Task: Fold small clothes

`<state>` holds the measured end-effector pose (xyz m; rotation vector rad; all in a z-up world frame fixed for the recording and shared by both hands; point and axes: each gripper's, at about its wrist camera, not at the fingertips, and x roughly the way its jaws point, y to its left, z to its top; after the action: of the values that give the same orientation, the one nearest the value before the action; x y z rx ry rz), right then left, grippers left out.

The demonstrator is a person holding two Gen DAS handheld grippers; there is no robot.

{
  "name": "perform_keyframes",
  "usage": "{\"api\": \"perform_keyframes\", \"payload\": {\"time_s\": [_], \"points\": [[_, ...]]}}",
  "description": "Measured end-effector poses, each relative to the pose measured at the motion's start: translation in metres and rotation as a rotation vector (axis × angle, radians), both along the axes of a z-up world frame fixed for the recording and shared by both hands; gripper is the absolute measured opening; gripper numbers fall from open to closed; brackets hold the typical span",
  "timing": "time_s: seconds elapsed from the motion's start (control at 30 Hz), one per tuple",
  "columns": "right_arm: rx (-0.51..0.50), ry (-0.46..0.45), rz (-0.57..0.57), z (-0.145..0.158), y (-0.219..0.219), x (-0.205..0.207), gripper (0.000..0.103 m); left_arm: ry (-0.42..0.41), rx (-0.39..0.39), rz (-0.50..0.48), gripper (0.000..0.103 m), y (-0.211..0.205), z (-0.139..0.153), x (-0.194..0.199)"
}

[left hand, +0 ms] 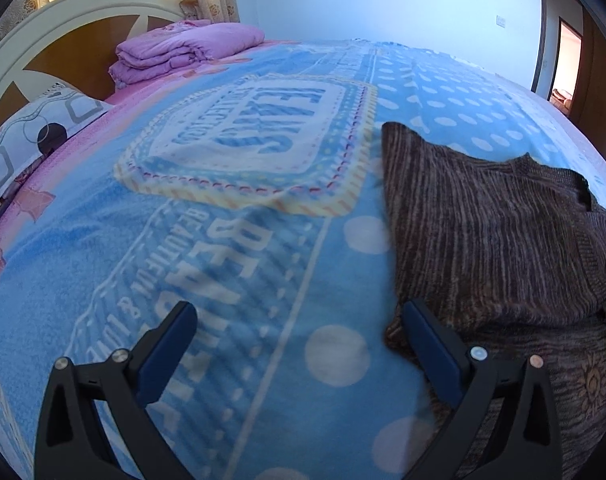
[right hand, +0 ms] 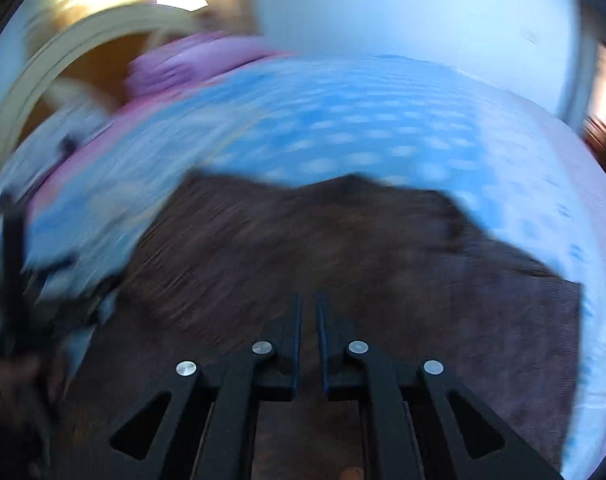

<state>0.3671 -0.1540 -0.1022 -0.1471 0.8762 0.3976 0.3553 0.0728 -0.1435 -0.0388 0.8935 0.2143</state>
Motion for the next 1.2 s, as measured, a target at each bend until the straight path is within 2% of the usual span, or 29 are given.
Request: {"api": "perform_keyframes", "payload": {"time_s": [0.07,0.1,0.13,0.2,0.33,0.4,0.43,0.5,0.57,0.67,0.73,0.83,0.87,0.97,1.13,1.2], "points": [[-0.072,0.006,0.078,-0.011,0.018,-0.012,0.022,0.004,0.014,-0.007,0.103,-0.001,0.000,0.000],[-0.141,0.015,0.078,-0.020,0.024,-0.013,0.022,0.003,0.024,-0.010,0.103,-0.002,0.000,0.000],[-0.159,0.029,0.066,-0.025,0.022,-0.012,0.022,-0.001,0.025,-0.010,0.103,-0.002,0.001,-0.001],[-0.100,0.059,0.048,-0.026,0.011,-0.012,0.022,-0.005,0.022,-0.008,0.103,-0.002,0.000,-0.001],[-0.016,-0.011,0.005,0.001,-0.006,-0.015,0.022,-0.006,0.021,-0.006,0.103,-0.002,0.000,-0.001],[0.013,-0.019,0.024,0.001,-0.006,-0.008,0.023,-0.009,0.031,-0.006,0.103,-0.002,0.000,-0.001],[-0.020,0.002,0.034,-0.008,-0.003,-0.003,0.023,-0.009,0.032,-0.006,0.103,-0.002,0.000,-0.001],[-0.092,0.092,-0.031,-0.036,-0.009,0.013,0.023,-0.012,0.019,-0.007,0.103,0.001,0.000,-0.002],[-0.020,0.072,-0.041,-0.032,-0.019,0.007,0.023,-0.018,-0.007,-0.009,0.103,0.004,0.000,-0.003],[0.025,0.040,-0.082,-0.018,-0.033,-0.010,0.025,-0.039,-0.075,0.001,0.103,0.013,0.004,-0.010],[0.039,0.003,-0.084,-0.007,-0.042,-0.026,0.025,-0.017,-0.112,0.011,0.103,0.017,0.005,-0.016],[0.035,0.000,-0.139,0.003,-0.066,-0.049,0.037,-0.019,-0.132,-0.015,0.103,0.013,0.010,-0.040],[0.036,0.003,-0.153,0.004,-0.073,-0.056,0.040,-0.029,-0.112,-0.028,0.103,0.009,0.012,-0.049],[-0.001,0.017,-0.206,-0.005,-0.094,-0.076,0.041,-0.026,-0.009,-0.099,0.103,-0.014,0.014,-0.070],[-0.021,0.093,-0.252,-0.030,-0.124,-0.106,0.041,0.000,0.088,-0.162,0.103,-0.031,0.003,-0.091],[0.007,0.053,-0.264,-0.035,-0.137,-0.118,0.048,-0.015,0.105,-0.163,0.103,-0.032,0.005,-0.095]]}}
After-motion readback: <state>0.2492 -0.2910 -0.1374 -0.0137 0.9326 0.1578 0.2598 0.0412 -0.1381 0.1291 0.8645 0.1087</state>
